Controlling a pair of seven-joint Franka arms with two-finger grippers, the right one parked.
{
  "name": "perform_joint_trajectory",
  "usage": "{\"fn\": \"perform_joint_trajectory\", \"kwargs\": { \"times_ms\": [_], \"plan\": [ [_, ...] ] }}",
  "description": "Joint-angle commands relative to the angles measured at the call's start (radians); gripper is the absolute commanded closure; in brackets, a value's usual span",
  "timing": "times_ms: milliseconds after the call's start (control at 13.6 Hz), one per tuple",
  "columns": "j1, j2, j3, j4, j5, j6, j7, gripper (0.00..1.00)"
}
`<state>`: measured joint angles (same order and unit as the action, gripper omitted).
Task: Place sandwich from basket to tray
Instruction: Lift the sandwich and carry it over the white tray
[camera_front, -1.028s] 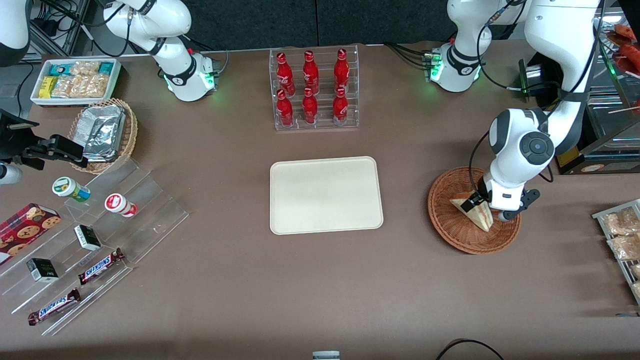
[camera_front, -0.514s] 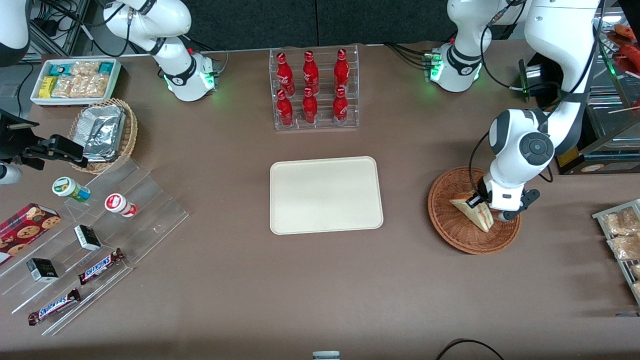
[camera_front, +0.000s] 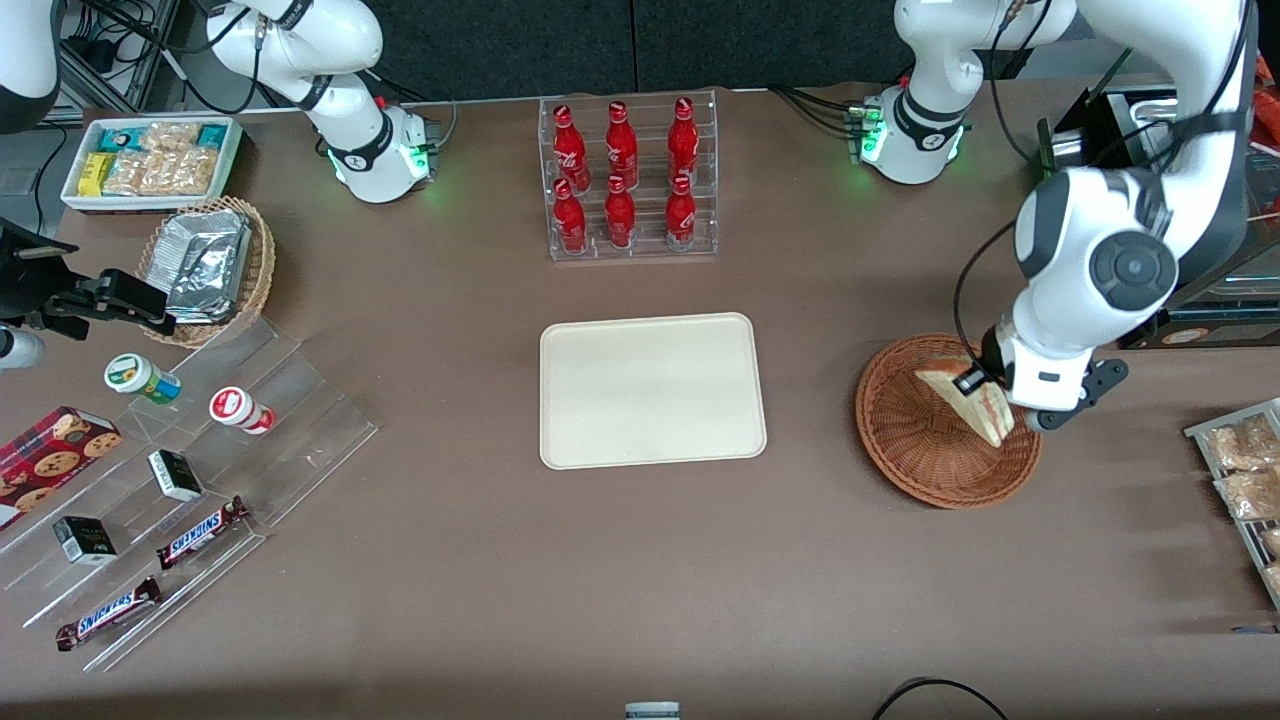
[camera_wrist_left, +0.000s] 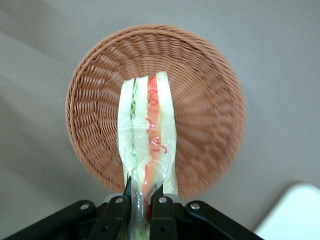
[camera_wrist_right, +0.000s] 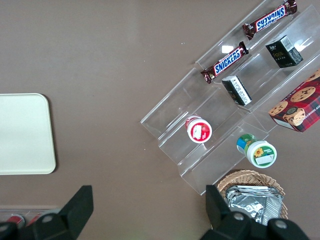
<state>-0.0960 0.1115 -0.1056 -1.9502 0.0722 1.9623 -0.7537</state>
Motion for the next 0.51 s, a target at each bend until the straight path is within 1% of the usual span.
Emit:
{"fn": "perform_joint_trajectory", "kwargs": {
  "times_ms": [0,147,294,440],
  "plan": [
    [-0.039,0.037,-0.064,0.126,-0.002,-0.112,0.027,1.00],
    [-0.089,0.046,-0.109,0.139,0.004,-0.115,0.031,1.00],
    [-0.186,0.095,-0.115,0.178,0.006,-0.106,0.016,1.00],
    [-0.258,0.169,-0.117,0.244,-0.002,-0.103,0.014,1.00]
  ]
}}
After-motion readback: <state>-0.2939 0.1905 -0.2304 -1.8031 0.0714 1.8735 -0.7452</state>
